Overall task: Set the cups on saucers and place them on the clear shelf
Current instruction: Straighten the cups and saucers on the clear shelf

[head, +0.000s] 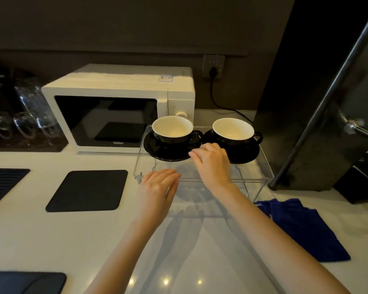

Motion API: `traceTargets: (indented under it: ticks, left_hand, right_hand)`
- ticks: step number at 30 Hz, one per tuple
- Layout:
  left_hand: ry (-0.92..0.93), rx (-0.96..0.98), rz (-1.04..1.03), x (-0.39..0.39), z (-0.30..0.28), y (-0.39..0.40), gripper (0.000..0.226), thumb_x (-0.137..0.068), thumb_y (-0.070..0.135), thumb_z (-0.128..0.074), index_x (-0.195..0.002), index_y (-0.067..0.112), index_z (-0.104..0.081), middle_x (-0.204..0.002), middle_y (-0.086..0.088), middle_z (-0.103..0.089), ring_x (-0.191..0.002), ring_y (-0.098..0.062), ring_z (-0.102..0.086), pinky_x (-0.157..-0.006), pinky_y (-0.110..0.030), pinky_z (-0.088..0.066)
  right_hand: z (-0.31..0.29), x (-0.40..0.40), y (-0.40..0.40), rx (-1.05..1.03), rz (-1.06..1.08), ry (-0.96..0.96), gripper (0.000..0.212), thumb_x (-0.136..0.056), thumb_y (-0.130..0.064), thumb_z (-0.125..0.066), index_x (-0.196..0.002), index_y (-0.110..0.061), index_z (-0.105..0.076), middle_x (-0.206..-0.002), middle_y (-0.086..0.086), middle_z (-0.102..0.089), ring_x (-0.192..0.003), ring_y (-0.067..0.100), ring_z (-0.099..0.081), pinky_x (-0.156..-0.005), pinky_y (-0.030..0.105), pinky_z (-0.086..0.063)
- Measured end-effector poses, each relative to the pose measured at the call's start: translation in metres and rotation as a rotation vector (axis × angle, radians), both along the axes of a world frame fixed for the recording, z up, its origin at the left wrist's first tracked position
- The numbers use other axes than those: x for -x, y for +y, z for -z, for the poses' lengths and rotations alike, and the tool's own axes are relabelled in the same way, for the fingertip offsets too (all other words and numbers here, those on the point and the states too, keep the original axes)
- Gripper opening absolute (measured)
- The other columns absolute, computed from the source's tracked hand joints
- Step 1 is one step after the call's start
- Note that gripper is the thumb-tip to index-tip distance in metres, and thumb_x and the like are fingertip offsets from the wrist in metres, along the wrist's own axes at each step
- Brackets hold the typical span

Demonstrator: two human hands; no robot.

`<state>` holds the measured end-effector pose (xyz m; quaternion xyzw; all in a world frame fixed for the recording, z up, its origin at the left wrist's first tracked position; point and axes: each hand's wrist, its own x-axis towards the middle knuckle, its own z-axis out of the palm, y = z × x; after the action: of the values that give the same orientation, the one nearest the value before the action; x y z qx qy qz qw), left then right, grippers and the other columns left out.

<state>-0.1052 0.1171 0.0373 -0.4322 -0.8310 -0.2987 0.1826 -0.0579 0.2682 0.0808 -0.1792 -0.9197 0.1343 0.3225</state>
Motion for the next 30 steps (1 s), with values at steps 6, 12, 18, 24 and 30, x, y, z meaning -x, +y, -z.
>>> traceTargets:
  ticks: [6, 12, 18, 24, 30]
  left_hand:
    - [0.005, -0.042, -0.021, -0.002, -0.001, 0.002, 0.025, -0.085, 0.026, -0.051, -0.092, 0.015, -0.072, -0.098, -0.001, -0.074, -0.093, -0.017, -0.068, -0.087, -0.022, -0.037]
    - [0.003, -0.035, -0.015, -0.004, -0.002, 0.002, 0.025, -0.086, 0.026, -0.051, -0.094, 0.014, -0.072, -0.099, -0.001, -0.074, -0.092, -0.017, -0.068, -0.084, -0.022, -0.038]
    - [-0.008, -0.015, -0.012, -0.004, -0.003, 0.001, 0.027, -0.086, 0.027, -0.050, -0.095, 0.015, -0.072, -0.100, -0.001, -0.074, -0.092, -0.017, -0.068, -0.085, -0.020, -0.037]
    - [-0.014, 0.003, -0.019, -0.006, -0.006, 0.000, 0.027, -0.086, 0.028, -0.048, -0.095, 0.017, -0.072, -0.100, 0.000, -0.074, -0.093, -0.016, -0.068, -0.086, -0.020, -0.037]
    - [-0.029, 0.040, -0.018, -0.007, -0.012, -0.002, 0.026, -0.087, 0.027, -0.050, -0.099, 0.017, -0.071, -0.104, -0.001, -0.073, -0.097, -0.018, -0.067, -0.088, -0.026, -0.037]
  right_hand:
    - [-0.004, -0.001, -0.001, 0.072, -0.020, -0.060, 0.043, -0.080, -0.045, -0.062, -0.110, -0.015, -0.065, -0.103, 0.009, -0.063, -0.100, 0.023, -0.051, -0.082, 0.033, -0.038]
    - [-0.004, -0.002, -0.002, 0.182, -0.022, -0.035, 0.040, -0.079, -0.037, -0.064, -0.110, -0.012, -0.065, -0.105, 0.010, -0.062, -0.102, 0.023, -0.047, -0.083, 0.029, -0.035]
    - [-0.002, -0.001, -0.001, 0.244, -0.011, -0.013, 0.038, -0.079, -0.035, -0.066, -0.110, -0.013, -0.065, -0.109, 0.009, -0.062, -0.105, 0.022, -0.047, -0.086, 0.031, -0.038]
    - [-0.002, -0.002, -0.001, 0.200, 0.001, -0.045, 0.041, -0.080, -0.039, -0.063, -0.112, -0.014, -0.063, -0.112, 0.008, -0.061, -0.107, 0.022, -0.047, -0.087, 0.031, -0.038]
    - [-0.010, -0.008, 0.006, 0.215, -0.071, -0.151, 0.034, -0.087, -0.027, -0.058, -0.118, -0.014, -0.058, -0.123, 0.007, -0.058, -0.116, 0.021, -0.048, -0.095, 0.033, -0.038]
